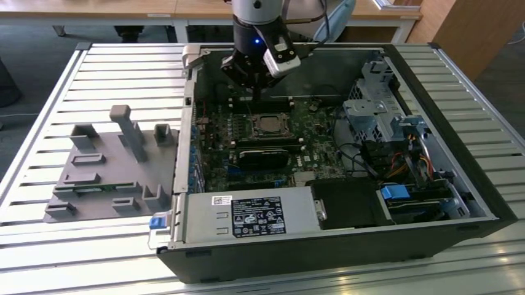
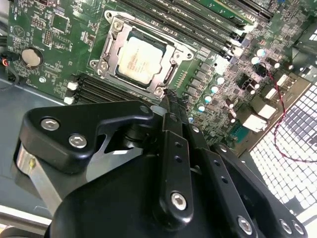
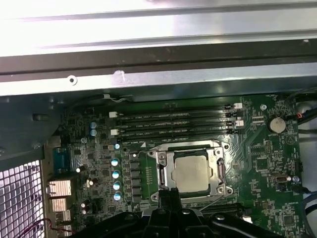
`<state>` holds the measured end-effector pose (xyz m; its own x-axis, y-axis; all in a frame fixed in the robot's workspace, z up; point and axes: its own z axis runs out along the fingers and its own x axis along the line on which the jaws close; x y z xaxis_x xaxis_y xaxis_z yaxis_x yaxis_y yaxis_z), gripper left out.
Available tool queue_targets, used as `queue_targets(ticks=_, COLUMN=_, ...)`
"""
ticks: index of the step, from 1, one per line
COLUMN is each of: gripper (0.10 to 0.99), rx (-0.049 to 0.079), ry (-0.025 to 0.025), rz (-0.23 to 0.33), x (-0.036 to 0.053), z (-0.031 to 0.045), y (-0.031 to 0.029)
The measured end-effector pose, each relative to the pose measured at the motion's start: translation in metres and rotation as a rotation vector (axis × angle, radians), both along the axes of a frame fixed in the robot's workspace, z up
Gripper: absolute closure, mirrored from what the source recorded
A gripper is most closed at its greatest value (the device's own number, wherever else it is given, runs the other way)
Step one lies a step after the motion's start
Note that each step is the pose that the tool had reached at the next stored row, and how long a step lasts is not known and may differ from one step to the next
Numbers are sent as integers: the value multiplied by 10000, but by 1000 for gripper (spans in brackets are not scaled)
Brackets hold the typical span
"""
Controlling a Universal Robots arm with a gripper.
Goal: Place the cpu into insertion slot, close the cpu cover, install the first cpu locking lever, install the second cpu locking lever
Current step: 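Install the first cpu locking lever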
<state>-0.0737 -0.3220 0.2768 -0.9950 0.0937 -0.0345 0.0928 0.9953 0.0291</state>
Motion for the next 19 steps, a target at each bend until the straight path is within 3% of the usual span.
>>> queue_targets(ticks=19, gripper=980, rx=2, ry=-1, rz=209, x=-126, z=-35, y=25)
